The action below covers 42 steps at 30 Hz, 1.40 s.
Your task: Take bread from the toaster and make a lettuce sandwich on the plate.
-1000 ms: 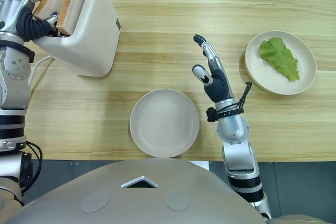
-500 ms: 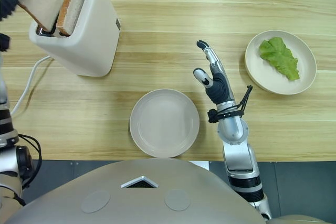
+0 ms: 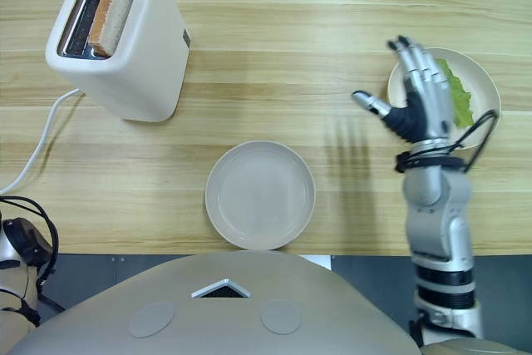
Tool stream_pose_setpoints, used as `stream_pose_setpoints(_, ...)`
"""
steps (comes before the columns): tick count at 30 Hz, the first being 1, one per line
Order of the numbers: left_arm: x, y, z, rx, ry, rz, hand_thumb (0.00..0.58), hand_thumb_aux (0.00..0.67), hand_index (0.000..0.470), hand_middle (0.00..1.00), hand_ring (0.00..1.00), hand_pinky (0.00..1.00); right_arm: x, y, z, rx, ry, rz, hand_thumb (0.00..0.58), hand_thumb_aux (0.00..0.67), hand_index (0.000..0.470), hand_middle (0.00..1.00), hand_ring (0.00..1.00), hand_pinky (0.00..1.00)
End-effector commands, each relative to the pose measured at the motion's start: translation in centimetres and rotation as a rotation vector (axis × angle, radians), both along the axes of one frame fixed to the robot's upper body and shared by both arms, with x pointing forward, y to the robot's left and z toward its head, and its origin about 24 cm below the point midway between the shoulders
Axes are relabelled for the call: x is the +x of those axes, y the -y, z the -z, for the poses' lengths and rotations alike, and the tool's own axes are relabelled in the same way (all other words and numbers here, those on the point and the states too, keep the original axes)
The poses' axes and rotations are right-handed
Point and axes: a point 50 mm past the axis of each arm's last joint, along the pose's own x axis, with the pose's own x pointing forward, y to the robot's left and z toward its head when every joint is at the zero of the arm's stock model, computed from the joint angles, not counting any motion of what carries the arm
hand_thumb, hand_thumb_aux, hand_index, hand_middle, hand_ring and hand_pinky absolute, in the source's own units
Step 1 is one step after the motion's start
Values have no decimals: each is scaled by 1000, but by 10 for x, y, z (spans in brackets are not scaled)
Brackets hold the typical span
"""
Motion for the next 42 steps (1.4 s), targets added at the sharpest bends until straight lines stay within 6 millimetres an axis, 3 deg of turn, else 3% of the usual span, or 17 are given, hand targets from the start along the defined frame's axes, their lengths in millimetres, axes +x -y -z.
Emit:
stream_pose_setpoints(1,-3,35,19,-58,-137,231,580,670,470,1000,1000,1000,10,36,10,-198,-60,81,0,0,0,0,0,0)
stream_pose_setpoints(4,-8,69,42,-55,-267,404,580,670,470,1000,1000,1000,20,57,22,-328,-124,117,0,0,0,0,0,0)
stream_pose_setpoints(10,-22,104,83,-37,-462,569,580,670,470,1000,1000,1000,34,90,53,-456,-280,165,0,0,0,0,0,0)
stream_pose_setpoints(20,-46,142,140,95,-667,721,580,670,470,1000,1000,1000,49,106,91,-514,-477,204,14,8,6,0,0,0)
stream_pose_setpoints(21,-47,147,146,112,-678,732,580,670,470,1000,1000,1000,50,106,94,-525,-497,206,223,145,101,0,0,0)
stream_pose_setpoints(22,-48,151,151,130,-691,742,580,670,470,1000,1000,1000,50,105,96,-524,-514,210,438,339,238,0,0,0)
stream_pose_setpoints(24,-49,157,164,177,-712,750,580,670,470,1000,1000,1000,51,104,100,-505,-549,207,478,389,273,0,0,0)
stream_pose_setpoints(26,-48,162,178,231,-730,747,580,670,470,1000,1000,1000,51,103,103,-478,-571,195,540,494,347,0,0,0)
stream_pose_setpoints(27,-46,163,184,271,-736,738,580,670,470,1000,1000,1000,51,101,104,-462,-576,187,553,525,369,71,71,71)
stream_pose_setpoints(28,-44,163,190,305,-740,725,580,670,470,1000,1000,1000,52,100,104,-454,-571,177,559,544,382,761,761,761)
stream_pose_setpoints(29,-42,164,197,343,-741,713,580,670,470,1000,1000,1000,53,98,103,-447,-560,170,579,644,452,1000,1000,1000)
stream_pose_setpoints(36,-41,167,236,598,-744,665,580,670,470,1000,1000,1000,65,88,92,-459,-426,126,580,670,470,1000,1000,1000)
stream_pose_setpoints(37,-42,166,239,628,-741,661,580,670,470,596,596,596,69,86,89,-458,-398,116,580,670,470,1000,1000,1000)
stream_pose_setpoints(38,-43,166,242,648,-737,658,580,670,470,0,0,0,71,84,85,-453,-367,108,580,670,470,1000,1000,1000)
stream_pose_setpoints(39,-44,166,242,660,-729,657,579,638,448,0,0,0,74,83,81,-443,-341,102,580,670,470,1000,1000,1000)
stream_pose_setpoints(40,-45,166,242,673,-719,660,0,0,0,0,0,0,75,83,78,-438,-322,99,580,670,470,1000,1000,1000)
stream_pose_setpoints(42,-45,167,237,701,-691,672,0,0,0,0,0,0,78,82,67,-421,-267,93,580,670,470,1000,1000,1000)
